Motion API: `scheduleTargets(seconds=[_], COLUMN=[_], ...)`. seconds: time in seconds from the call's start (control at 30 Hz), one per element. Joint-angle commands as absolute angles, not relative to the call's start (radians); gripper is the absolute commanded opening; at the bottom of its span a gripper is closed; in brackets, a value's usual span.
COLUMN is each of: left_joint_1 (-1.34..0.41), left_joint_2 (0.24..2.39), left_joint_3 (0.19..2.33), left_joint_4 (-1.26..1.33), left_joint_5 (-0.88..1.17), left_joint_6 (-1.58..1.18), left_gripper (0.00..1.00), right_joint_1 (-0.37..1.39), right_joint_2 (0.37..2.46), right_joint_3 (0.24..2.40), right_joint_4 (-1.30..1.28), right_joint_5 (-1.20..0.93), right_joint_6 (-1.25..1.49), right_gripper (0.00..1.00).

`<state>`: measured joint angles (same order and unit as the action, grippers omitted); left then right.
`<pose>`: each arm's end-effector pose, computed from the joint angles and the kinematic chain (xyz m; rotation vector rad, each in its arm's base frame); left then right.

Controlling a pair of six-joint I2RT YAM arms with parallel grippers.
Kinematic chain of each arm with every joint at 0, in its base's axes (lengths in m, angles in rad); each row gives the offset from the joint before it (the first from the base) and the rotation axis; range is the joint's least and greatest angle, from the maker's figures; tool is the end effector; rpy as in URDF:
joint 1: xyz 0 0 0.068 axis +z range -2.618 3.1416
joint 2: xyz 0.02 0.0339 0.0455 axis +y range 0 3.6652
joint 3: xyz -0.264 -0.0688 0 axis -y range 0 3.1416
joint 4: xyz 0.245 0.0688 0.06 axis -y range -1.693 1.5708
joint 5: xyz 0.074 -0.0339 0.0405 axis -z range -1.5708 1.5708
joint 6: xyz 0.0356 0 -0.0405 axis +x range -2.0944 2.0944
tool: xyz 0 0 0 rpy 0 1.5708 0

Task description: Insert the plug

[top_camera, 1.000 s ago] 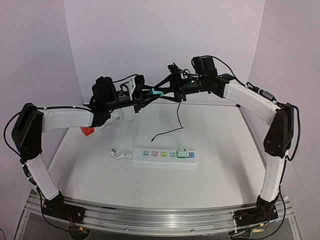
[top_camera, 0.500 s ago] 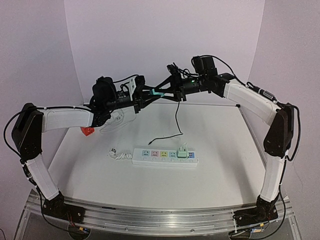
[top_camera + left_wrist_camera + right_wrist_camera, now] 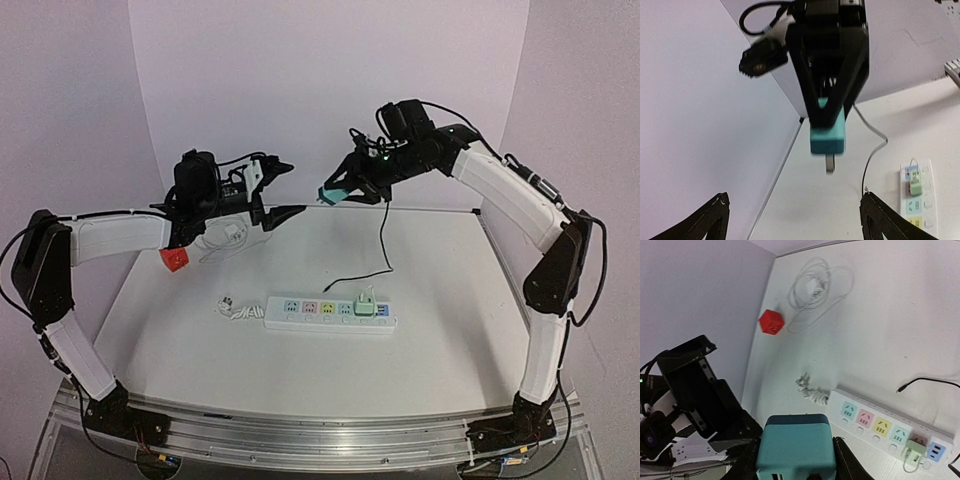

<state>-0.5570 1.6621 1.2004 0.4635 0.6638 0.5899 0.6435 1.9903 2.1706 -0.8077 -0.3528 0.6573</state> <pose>0.3213 -0.2259 0.3212 1.2520 0.9815 -0.4934 0.3484 0.2767 0.3945 -0.1995 2.3752 1.0699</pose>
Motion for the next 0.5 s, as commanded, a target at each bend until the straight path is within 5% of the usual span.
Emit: scheduleTargets(seconds=[0.0,0.47], left_joint_1=[-0.522,-0.551], left_joint_2=[1.621,1.806], left_joint_3=[1.142,1.047], left_joint_4=[0.083,-0.171], left_joint_5=[0.743,0.723], left_joint_6=[0.845,1.002], left_gripper=[0.9,0.91], right_joint_1=[0.716,0.852], right_joint_2=[2.061,2.259], right_joint_3=[2.269,2.244], right_joint_4=[-1.103,-1.185], right_joint_5=[-0.02,0.05], right_joint_6=[0.69,0.771], right_gripper=[0.0,0.0])
